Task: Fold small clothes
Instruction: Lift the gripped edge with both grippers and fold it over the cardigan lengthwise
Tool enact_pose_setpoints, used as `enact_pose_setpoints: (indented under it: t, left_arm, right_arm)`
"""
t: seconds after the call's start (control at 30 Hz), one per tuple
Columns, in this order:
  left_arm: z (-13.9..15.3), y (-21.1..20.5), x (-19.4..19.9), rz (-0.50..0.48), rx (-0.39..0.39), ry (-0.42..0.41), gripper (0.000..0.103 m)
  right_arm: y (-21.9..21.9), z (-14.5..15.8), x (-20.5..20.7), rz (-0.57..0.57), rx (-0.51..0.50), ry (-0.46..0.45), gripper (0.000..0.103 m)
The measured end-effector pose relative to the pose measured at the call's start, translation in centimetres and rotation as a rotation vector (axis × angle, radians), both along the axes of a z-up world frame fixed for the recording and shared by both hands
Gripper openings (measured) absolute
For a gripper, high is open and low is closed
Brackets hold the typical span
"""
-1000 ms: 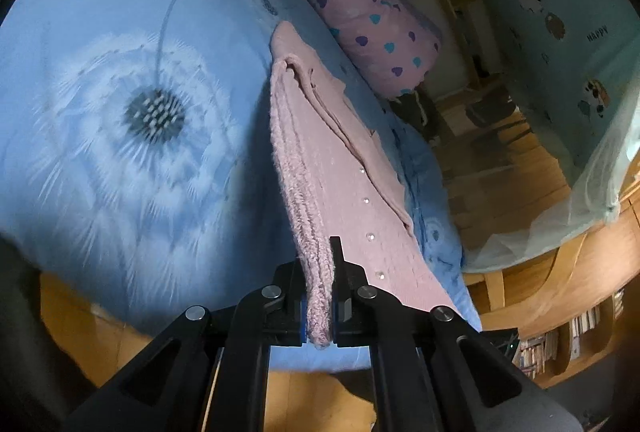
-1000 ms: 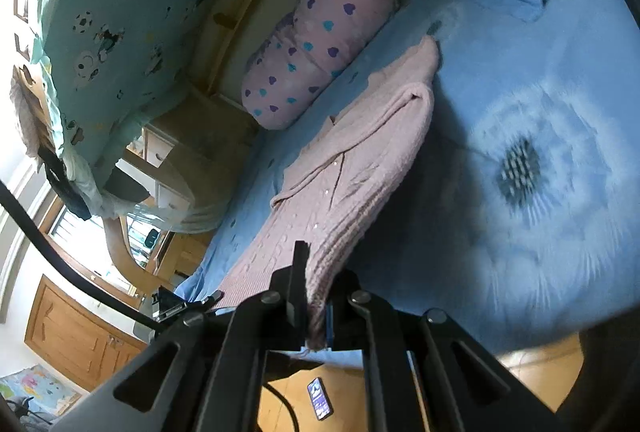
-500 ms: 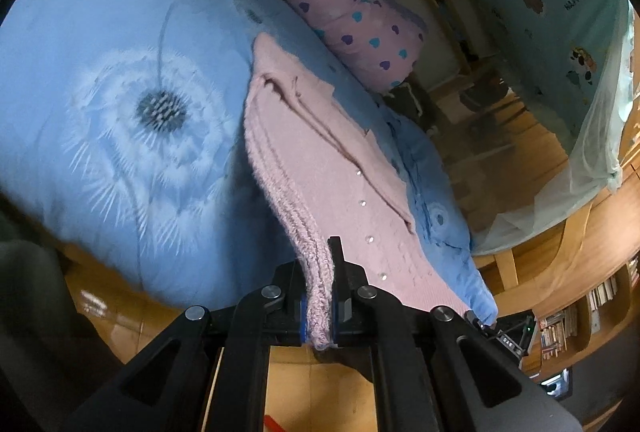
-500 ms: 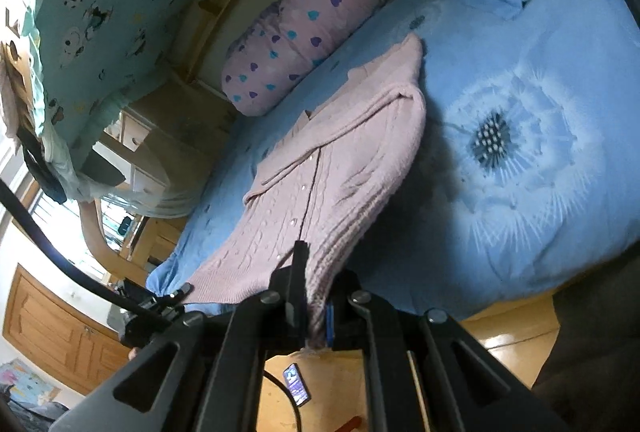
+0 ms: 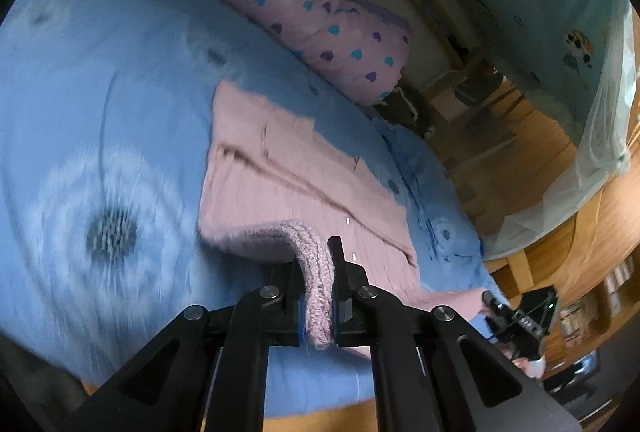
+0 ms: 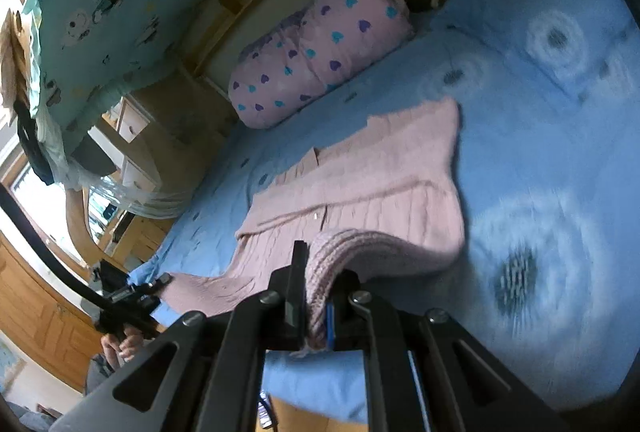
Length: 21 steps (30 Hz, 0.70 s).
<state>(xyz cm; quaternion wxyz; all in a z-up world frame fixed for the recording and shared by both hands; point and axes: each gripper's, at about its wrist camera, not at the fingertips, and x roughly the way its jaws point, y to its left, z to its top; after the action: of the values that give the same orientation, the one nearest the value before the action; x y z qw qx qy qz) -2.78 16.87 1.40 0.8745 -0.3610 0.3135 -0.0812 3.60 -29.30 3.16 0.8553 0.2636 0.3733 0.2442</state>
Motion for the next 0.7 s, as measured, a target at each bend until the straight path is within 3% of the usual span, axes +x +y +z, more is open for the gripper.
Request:
enact_pose_setpoints:
  t: [0.13, 0.37, 0.7]
  left_arm:
    - [1.9, 0.1, 2.8, -0.011, 0.026, -0.028, 0.001]
    - [4.7, 0.7, 8.8, -0.010, 0.099, -0.071, 0.001]
    - [4.2, 2.0, 16.6, 0.039, 0.160, -0.108, 0.002]
  right_arm:
    - [1.1, 1.9, 3.4, 0.010, -0.055, -0.056, 0.007]
    - [2.2, 4.1, 9.4, -0.006, -0.062, -0.101, 0.007]
    - [1.1, 4.0, 18.2, -0.081, -0.076, -0.133, 0.007]
